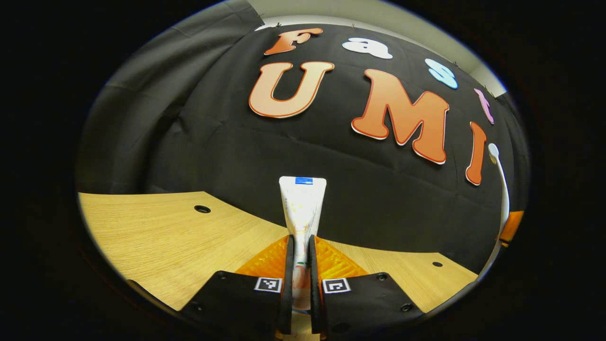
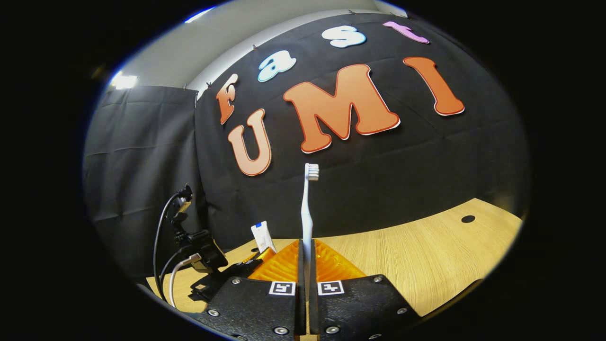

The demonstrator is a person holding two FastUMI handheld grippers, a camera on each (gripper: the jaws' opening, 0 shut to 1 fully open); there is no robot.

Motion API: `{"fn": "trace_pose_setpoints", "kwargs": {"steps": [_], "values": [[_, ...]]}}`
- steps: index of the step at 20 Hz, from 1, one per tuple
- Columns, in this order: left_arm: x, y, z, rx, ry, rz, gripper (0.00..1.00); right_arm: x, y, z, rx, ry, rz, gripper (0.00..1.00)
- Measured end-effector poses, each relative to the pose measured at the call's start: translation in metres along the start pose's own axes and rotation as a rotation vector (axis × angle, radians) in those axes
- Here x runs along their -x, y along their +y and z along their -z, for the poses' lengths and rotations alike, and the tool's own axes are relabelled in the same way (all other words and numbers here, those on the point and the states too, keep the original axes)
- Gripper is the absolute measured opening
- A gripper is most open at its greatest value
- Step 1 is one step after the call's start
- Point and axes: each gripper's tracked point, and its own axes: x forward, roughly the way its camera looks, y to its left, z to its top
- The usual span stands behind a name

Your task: Put the toothbrush and toothpaste on the desktop into the cup, then pick up the cup and place it on the coaster on the desktop.

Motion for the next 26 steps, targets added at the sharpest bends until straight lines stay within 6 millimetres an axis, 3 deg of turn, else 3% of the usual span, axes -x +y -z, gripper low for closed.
{"fn": "trace_pose_setpoints", "kwargs": {"steps": [8, 9, 10, 12, 13, 14, 15, 17, 18, 19, 22, 24, 25, 26], "values": [[0.007, -0.002, 0.004, 0.030, 0.019, 0.016, 0.21, 0.004, -0.001, -0.001, -0.004, -0.002, 0.001, 0.03], [0.007, 0.000, -0.001, 0.039, 0.010, 0.015, 0.21, 0.004, 0.000, -0.001, 0.002, -0.003, 0.002, 0.03], [0.010, 0.001, -0.006, 0.046, -0.002, 0.018, 0.14, 0.004, 0.001, -0.002, 0.005, -0.005, 0.000, 0.03], [0.019, -0.006, -0.014, 0.065, -0.008, 0.059, 0.16, 0.002, 0.005, -0.005, -0.008, -0.015, -0.012, 0.03], [0.023, -0.012, -0.019, 0.070, 0.001, 0.089, 0.29, -0.001, 0.007, -0.007, -0.014, -0.024, -0.018, 0.03], [0.027, -0.016, -0.022, 0.068, 0.013, 0.110, 0.28, -0.003, 0.011, -0.010, -0.022, -0.035, -0.027, 0.03], [0.033, -0.016, -0.027, 0.056, 0.019, 0.120, 0.36, -0.008, 0.017, -0.013, -0.025, -0.038, -0.043, 0.03], [0.044, -0.013, -0.039, 0.033, 0.013, 0.138, 0.40, -0.018, 0.027, -0.018, -0.021, -0.050, -0.061, 0.03], [0.052, -0.014, -0.043, 0.021, 0.013, 0.148, 0.53, -0.023, 0.033, -0.021, -0.023, -0.061, -0.075, 0.03], [0.056, -0.013, -0.050, 0.007, 0.010, 0.152, 0.51, -0.029, 0.037, -0.023, -0.027, -0.067, -0.082, 0.03], [0.068, 0.000, -0.069, -0.037, -0.017, 0.156, 0.59, -0.049, 0.046, -0.021, -0.033, -0.051, -0.101, 0.03], [0.075, 0.020, -0.080, -0.055, -0.038, 0.137, 0.63, -0.061, 0.053, -0.022, -0.012, -0.055, -0.107, 0.03], [0.077, 0.029, -0.084, -0.065, -0.044, 0.126, 0.72, -0.066, 0.056, -0.022, -0.004, -0.057, -0.110, 0.02], [0.079, 0.037, -0.085, -0.076, -0.047, 0.113, 0.72, -0.074, 0.058, -0.021, -0.004, -0.060, -0.112, 0.02]]}}
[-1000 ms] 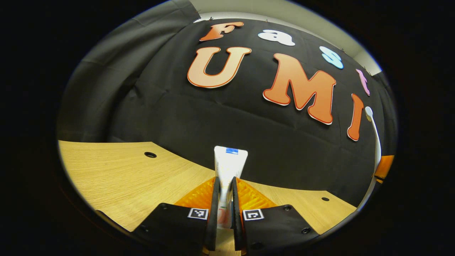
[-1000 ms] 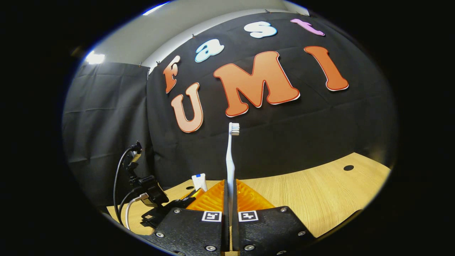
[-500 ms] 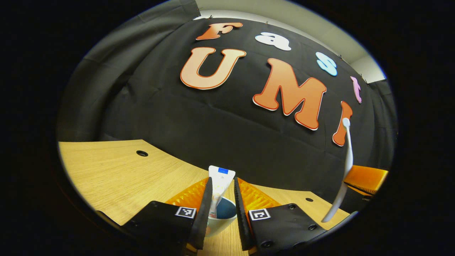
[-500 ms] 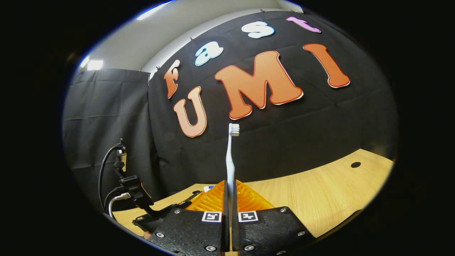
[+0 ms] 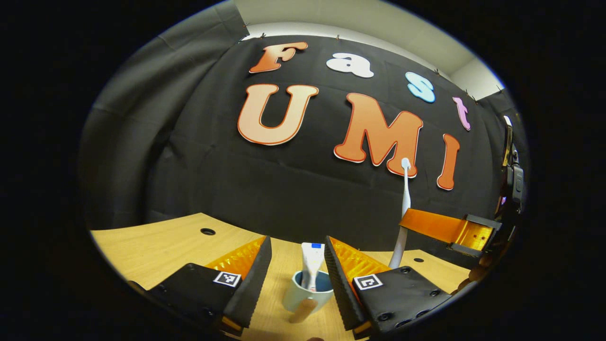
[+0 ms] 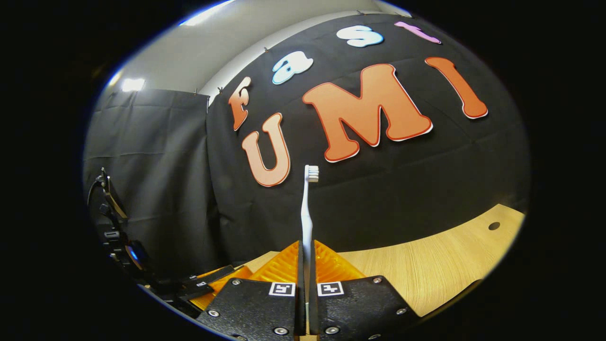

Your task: Put the toothbrush and toothpaste on the desktop into the cup, then pick up the cup and place it on the coaster on the desktop.

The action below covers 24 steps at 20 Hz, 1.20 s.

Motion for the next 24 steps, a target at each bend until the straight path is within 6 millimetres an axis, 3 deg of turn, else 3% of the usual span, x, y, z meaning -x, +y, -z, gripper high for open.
{"fn": "trace_pose_setpoints", "kwargs": {"steps": [5, 6, 7, 12, 18, 19, 20, 24], "values": [[0.006, 0.026, 0.001, -0.026, 0.014, -0.021, 0.74, -0.034, -0.001, 0.027, -0.051, 0.021, 0.014, 0.02], [0.006, 0.030, 0.003, -0.030, 0.019, -0.026, 0.65, -0.039, -0.002, 0.036, -0.055, 0.034, 0.018, 0.03], [0.006, 0.034, 0.005, -0.030, 0.024, -0.031, 0.74, -0.046, -0.003, 0.045, -0.056, 0.045, 0.026, 0.03], [0.009, 0.047, 0.010, -0.024, 0.033, -0.046, 0.74, -0.066, -0.003, 0.075, -0.049, 0.062, 0.046, 0.02], [0.008, 0.056, 0.024, -0.012, 0.062, -0.058, 0.76, -0.068, -0.003, 0.102, 0.008, 0.088, 0.054, 0.02], [0.007, 0.057, 0.026, -0.009, 0.069, -0.061, 0.87, -0.068, -0.004, 0.106, 0.009, 0.095, 0.058, 0.02], [0.007, 0.059, 0.028, -0.007, 0.073, -0.065, 0.80, -0.068, -0.006, 0.110, 0.009, 0.101, 0.062, 0.03], [0.007, 0.056, 0.031, -0.025, 0.101, -0.064, 0.77, -0.064, -0.014, 0.118, 0.024, 0.120, 0.089, 0.04]]}}
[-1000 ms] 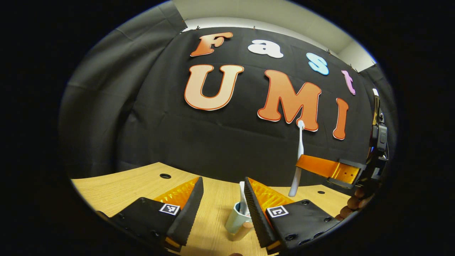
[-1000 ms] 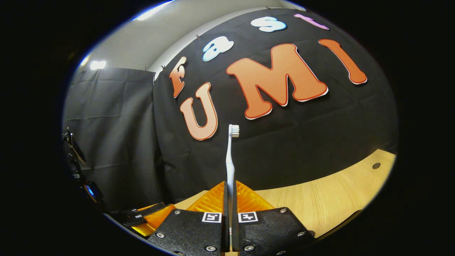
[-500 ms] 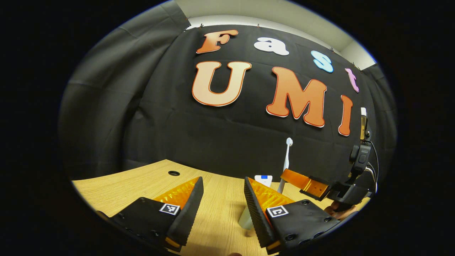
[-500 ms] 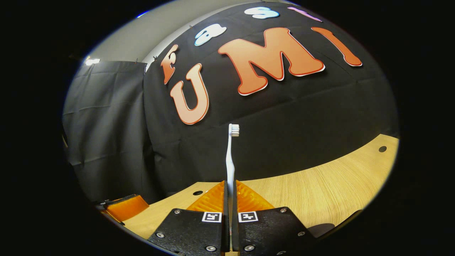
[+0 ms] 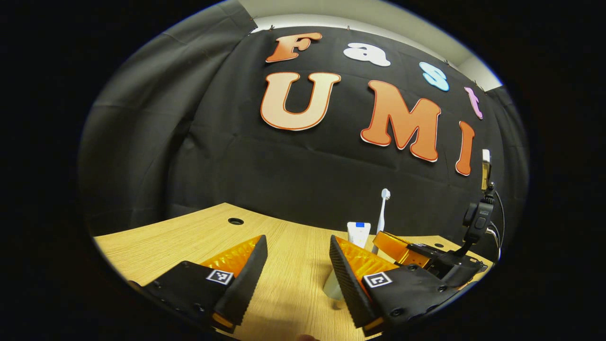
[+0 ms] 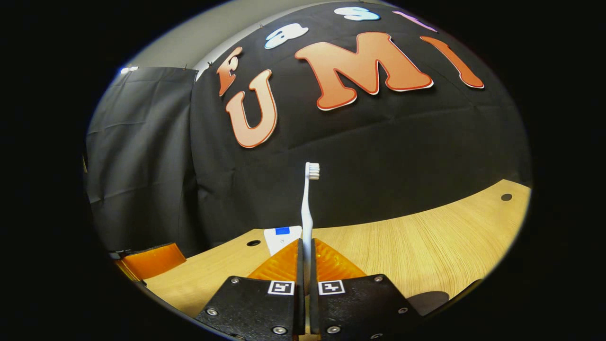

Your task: Put the toothbrush and toothpaste on the desktop into the cup, then pick up the cup and place it on the coaster on the desktop.

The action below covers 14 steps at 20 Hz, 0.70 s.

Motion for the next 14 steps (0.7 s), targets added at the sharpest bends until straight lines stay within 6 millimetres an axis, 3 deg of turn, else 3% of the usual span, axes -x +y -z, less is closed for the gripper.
{"fn": "trace_pose_setpoints", "kwargs": {"steps": [1, 2, 6, 11, 14], "values": [[-0.001, -0.001, -0.001, -0.012, 0.004, -0.001, 0.82, 0.003, -0.002, 0.000, 0.008, -0.001, 0.008, 0.05], [0.002, -0.003, -0.002, -0.025, 0.007, 0.002, 0.94, 0.005, -0.002, 0.000, 0.016, 0.004, 0.008, 0.06], [0.004, -0.020, -0.011, -0.078, 0.029, 0.028, 0.93, 0.019, 0.002, 0.001, 0.026, 0.034, -0.022, 0.10], [-0.003, -0.046, -0.022, -0.094, 0.075, 0.108, 0.93, 0.050, -0.007, -0.027, 0.007, 0.007, -0.037, 0.18], [-0.012, -0.063, -0.019, -0.128, 0.178, 0.156, 0.93, 0.076, -0.020, -0.050, 0.034, -0.017, -0.032, 0.29]]}}
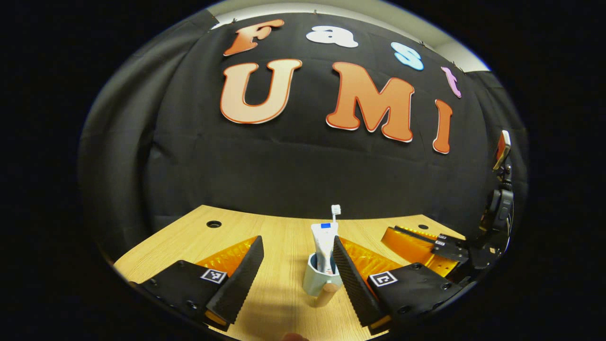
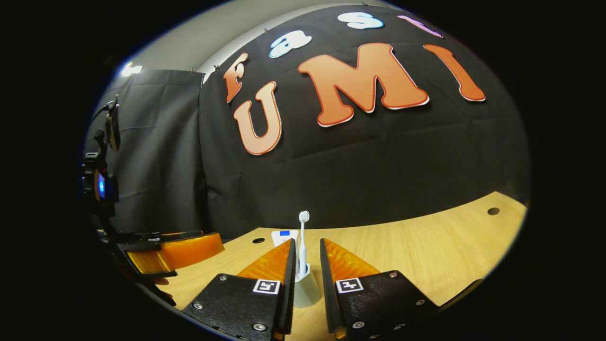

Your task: Put the toothbrush and toothpaste on the desktop into the cup, then pick up the cup and place it on the coaster on the desktop.

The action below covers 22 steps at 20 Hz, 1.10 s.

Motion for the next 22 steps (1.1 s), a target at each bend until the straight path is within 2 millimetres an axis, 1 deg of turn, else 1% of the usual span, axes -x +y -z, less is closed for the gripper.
{"fn": "trace_pose_setpoints", "kwargs": {"steps": [1, 2, 3, 4, 6, 7, 9, 10, 11, 14, 15, 17, 18, 19, 20, 21, 22], "values": [[-0.005, -0.007, -0.002, -0.011, 0.039, 0.027, 0.93, 0.009, -0.004, -0.009, 0.014, -0.015, -0.002, 0.31], [-0.009, -0.016, 0.000, -0.025, 0.084, 0.058, 0.93, 0.020, -0.007, -0.016, 0.028, -0.027, -0.003, 0.37], [-0.014, -0.022, 0.001, -0.038, 0.131, 0.080, 0.93, 0.030, -0.012, -0.023, 0.042, -0.037, -0.002, 0.42], [-0.016, -0.028, 0.007, -0.050, 0.180, 0.096, 0.94, 0.040, -0.016, -0.029, 0.047, -0.041, -0.002, 0.50], [-0.018, -0.035, 0.011, -0.082, 0.263, 0.124, 0.94, 0.062, -0.023, -0.037, 0.043, -0.049, -0.015, 0.55], [-0.022, -0.038, 0.013, -0.106, 0.293, 0.134, 0.93, 0.073, -0.029, -0.041, 0.045, -0.060, -0.013, 0.55], [-0.029, -0.045, 0.036, -0.150, 0.406, 0.158, 0.93, 0.096, -0.042, -0.050, 0.057, -0.092, -0.004, 0.58], [-0.029, -0.048, 0.047, -0.158, 0.465, 0.168, 0.94, 0.105, -0.047, -0.054, 0.065, -0.102, 0.003, 0.70], [-0.031, -0.047, 0.054, -0.157, 0.508, 0.162, 0.94, 0.114, -0.052, -0.058, 0.076, -0.106, 0.007, 0.69], [-0.033, -0.046, 0.066, -0.170, 0.624, 0.138, 0.93, 0.140, -0.068, -0.066, 0.127, -0.114, 0.031, 0.81], [-0.032, -0.045, 0.070, -0.180, 0.670, 0.135, 0.93, 0.149, -0.074, -0.068, 0.141, -0.117, 0.041, 0.81], [-0.026, -0.046, 0.069, -0.209, 0.768, 0.134, 0.93, 0.162, -0.085, -0.068, 0.146, -0.115, 0.052, 0.83], [-0.027, -0.043, 0.068, -0.239, 0.795, 0.136, 0.87, 0.167, -0.087, -0.065, 0.141, -0.107, 0.054, 0.83], [-0.030, -0.041, 0.063, -0.266, 0.833, 0.118, 0.89, 0.174, -0.089, -0.059, 0.136, -0.097, 0.049, 0.83], [-0.030, -0.042, 0.057, -0.294, 0.860, 0.121, 0.89, 0.178, -0.091, -0.056, 0.136, -0.095, 0.052, 0.83], [-0.029, -0.044, 0.055, -0.318, 0.900, 0.128, 0.89, 0.182, -0.096, -0.052, 0.138, -0.089, 0.062, 0.83], [-0.030, -0.046, 0.054, -0.334, 0.925, 0.126, 0.90, 0.184, -0.102, -0.048, 0.141, -0.079, 0.074, 0.83]]}}
